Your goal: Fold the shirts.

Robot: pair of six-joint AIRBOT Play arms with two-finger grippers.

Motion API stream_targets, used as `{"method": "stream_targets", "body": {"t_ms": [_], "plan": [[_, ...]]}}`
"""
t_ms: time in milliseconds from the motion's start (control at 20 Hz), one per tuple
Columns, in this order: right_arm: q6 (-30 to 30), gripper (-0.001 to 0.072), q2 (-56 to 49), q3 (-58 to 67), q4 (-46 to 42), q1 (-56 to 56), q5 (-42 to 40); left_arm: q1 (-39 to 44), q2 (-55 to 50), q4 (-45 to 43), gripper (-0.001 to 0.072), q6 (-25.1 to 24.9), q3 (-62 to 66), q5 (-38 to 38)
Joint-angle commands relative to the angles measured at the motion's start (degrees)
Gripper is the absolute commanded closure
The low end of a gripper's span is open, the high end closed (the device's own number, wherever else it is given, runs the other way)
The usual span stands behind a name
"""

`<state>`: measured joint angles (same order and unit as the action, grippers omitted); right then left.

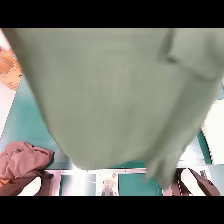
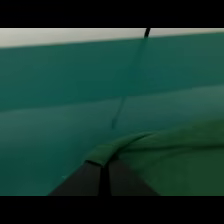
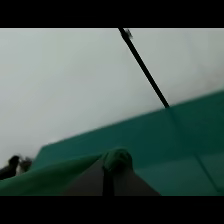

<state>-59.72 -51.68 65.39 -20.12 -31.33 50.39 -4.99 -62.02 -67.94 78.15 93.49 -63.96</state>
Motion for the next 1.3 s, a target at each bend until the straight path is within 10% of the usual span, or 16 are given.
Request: {"method": "stream_targets", "body": {"t_ms": [0,400,1250], "plan": [[3.43,0.0695,-15.28,-7.39,-5.84,9.51,-11.74,-0.04,-16.00,7.23,0.0686,-4.17,-6.16,3.91],[1.44,0.0696,-55.93,21.40,-4.59,10.08,-3.65,-0.04,-40.98,14.03,0.0686,-5.16,-6.12,14.14],[-8.24,0.0698,-48.87,9.92,-31.89,7.26,9.97,3.06,-41.77,3.41,0.0686,3.52,-6.60,0.52]]}}
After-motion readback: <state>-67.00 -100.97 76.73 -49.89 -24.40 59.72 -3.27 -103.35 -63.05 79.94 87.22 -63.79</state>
